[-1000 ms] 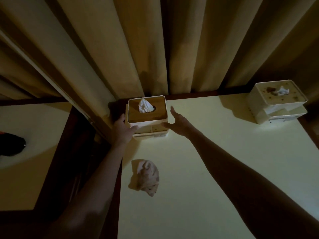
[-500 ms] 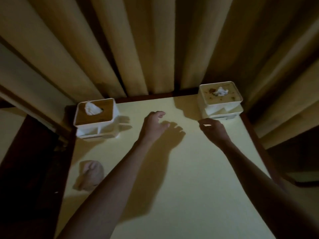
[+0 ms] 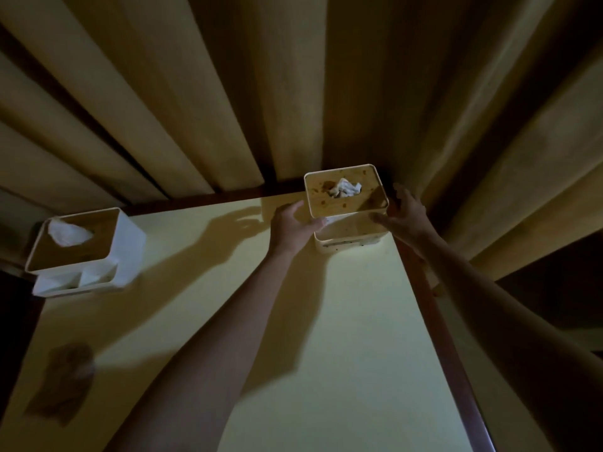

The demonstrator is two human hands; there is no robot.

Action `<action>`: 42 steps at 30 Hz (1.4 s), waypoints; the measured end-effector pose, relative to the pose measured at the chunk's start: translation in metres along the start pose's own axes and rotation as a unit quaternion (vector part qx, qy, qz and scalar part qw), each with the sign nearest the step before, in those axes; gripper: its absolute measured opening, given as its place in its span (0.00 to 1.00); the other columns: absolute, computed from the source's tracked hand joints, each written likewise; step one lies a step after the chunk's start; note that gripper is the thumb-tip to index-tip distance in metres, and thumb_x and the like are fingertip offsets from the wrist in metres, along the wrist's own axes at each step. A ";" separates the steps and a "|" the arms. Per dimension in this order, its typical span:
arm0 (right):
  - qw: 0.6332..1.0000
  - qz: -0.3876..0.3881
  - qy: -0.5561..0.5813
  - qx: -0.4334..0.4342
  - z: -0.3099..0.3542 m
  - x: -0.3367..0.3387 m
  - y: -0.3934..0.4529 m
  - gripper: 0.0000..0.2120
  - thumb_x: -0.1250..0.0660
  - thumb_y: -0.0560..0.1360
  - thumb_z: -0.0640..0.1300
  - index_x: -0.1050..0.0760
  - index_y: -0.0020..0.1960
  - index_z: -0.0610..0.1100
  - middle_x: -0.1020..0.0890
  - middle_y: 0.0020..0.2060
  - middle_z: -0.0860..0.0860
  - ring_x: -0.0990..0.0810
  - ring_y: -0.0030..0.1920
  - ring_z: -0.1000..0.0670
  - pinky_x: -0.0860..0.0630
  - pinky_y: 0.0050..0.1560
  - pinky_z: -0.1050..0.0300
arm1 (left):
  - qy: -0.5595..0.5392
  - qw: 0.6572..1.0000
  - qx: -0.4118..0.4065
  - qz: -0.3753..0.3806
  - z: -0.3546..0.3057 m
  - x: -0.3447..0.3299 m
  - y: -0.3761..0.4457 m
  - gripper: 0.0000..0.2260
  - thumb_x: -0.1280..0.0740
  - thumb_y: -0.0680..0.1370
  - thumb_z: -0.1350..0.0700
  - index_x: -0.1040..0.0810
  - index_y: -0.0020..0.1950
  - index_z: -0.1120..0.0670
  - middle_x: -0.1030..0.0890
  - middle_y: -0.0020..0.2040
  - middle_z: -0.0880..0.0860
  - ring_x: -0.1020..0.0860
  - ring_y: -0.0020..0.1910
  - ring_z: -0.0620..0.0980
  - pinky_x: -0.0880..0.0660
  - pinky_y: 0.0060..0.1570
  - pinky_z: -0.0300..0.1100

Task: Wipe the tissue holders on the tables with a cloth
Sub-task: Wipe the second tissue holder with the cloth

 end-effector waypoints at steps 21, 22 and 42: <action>0.985 -0.018 -0.095 0.140 0.044 -0.026 -0.040 0.37 0.27 0.71 0.53 0.37 0.75 0.46 0.32 0.69 0.45 0.38 0.69 0.43 0.38 0.70 0.41 | -0.071 0.997 0.005 0.041 0.049 0.024 -0.023 0.36 0.24 0.68 0.48 0.34 0.73 0.48 0.27 0.68 0.48 0.28 0.64 0.45 0.28 0.64 0.48; 0.984 -0.022 -0.097 0.150 0.052 -0.033 -0.056 0.37 0.27 0.70 0.53 0.37 0.75 0.46 0.31 0.69 0.45 0.38 0.69 0.43 0.38 0.70 0.43 | -0.067 0.997 -0.002 0.042 0.050 0.037 -0.034 0.35 0.25 0.69 0.48 0.34 0.74 0.48 0.27 0.68 0.48 0.29 0.64 0.44 0.29 0.65 0.46; 0.992 -0.007 -0.038 0.121 0.085 -0.216 -0.320 0.39 0.25 0.69 0.52 0.37 0.74 0.44 0.30 0.66 0.47 0.38 0.68 0.48 0.34 0.69 0.46 | -0.055 0.997 0.031 0.036 0.222 0.210 -0.253 0.37 0.25 0.67 0.42 0.34 0.73 0.46 0.27 0.67 0.42 0.26 0.63 0.43 0.25 0.61 0.51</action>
Point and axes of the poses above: each hand's wrist, its own y-axis towards the middle knuckle, its own x-axis out of the back of the hand, z = x × y, the point moved 10 cm from there along y, towards the middle knuckle
